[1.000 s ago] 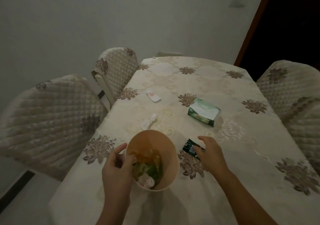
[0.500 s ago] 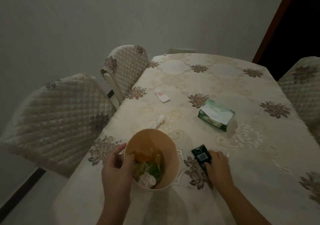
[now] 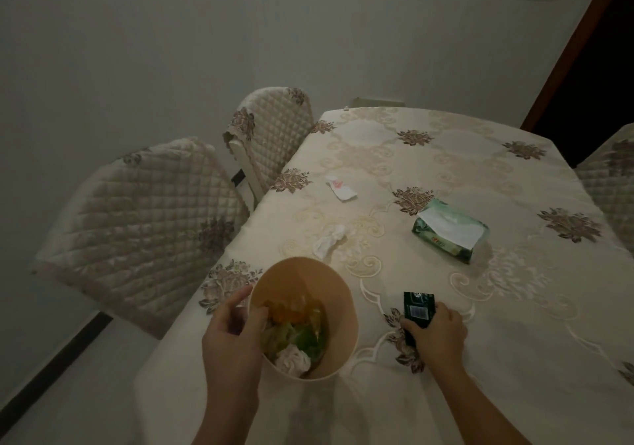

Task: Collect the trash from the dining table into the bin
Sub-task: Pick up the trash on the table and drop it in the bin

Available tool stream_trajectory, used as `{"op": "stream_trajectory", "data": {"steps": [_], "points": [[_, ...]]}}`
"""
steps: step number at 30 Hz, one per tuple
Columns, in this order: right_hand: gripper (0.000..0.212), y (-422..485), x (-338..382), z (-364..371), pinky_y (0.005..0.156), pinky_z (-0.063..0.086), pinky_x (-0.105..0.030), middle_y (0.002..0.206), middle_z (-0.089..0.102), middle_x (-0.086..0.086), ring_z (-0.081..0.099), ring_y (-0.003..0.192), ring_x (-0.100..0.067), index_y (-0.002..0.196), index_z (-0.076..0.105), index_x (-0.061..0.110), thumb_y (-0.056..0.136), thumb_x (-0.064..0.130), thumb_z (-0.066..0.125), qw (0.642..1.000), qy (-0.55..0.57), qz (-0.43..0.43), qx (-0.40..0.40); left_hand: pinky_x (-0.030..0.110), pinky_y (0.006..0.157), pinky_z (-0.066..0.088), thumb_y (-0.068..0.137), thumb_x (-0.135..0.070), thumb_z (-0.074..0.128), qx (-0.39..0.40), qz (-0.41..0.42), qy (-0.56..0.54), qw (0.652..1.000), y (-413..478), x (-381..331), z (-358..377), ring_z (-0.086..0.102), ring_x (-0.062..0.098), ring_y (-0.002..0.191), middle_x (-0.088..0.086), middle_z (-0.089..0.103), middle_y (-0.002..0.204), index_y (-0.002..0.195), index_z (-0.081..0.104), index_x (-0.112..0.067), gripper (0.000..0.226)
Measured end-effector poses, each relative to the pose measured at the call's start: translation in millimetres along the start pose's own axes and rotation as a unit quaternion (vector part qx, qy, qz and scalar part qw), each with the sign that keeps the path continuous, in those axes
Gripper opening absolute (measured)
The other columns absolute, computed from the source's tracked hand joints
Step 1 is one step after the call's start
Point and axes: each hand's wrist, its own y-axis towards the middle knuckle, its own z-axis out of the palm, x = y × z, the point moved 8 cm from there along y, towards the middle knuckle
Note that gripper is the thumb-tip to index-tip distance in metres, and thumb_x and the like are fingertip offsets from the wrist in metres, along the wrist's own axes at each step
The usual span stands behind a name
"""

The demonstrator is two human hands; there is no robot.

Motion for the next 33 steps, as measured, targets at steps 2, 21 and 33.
{"op": "stream_trajectory", "data": {"steps": [2, 21, 33], "points": [[0.07, 2, -1, 4, 0.093, 0.037, -0.047, 0.119, 0.049, -0.033, 0.045, 0.109, -0.044, 0.118, 0.044, -0.007, 0.064, 0.021, 0.08, 0.999, 0.004, 0.037, -0.012, 0.044, 0.08, 0.055, 0.083, -0.014, 0.064, 0.001, 0.002, 0.004, 1.0, 8, -1, -8, 0.063, 0.036, 0.092, 0.027, 0.063, 0.098, 0.089, 0.064, -0.033, 0.02], [0.01, -189, 289, -20, 0.065, 0.053, -0.012, 0.078, 0.064, 0.009, 0.064, 0.072, -0.003, 0.082, 0.062, 0.019, 0.081, 0.009, 0.063, 0.922, 0.26, -0.287, 0.027, 0.031, 0.066, 0.05, 0.084, -0.018, 0.063, 0.102, -0.007, -0.019, 0.995, 98, -23, -93, 0.064, 0.021, 0.087, 0.004, 0.066, 0.097, 0.105, 0.064, -0.022, 0.021], [0.027, -188, 331, 26, 0.075, 0.042, -0.009, 0.099, 0.064, 0.0, 0.057, 0.089, -0.011, 0.105, 0.062, 0.012, 0.078, 0.01, 0.067, 0.929, 0.183, -0.318, -0.056, 0.043, 0.082, 0.053, 0.082, -0.014, 0.064, 0.077, -0.009, -0.038, 0.996, 146, -32, -150, 0.064, 0.027, 0.092, 0.012, 0.066, 0.096, 0.095, 0.065, -0.029, 0.02]]}}
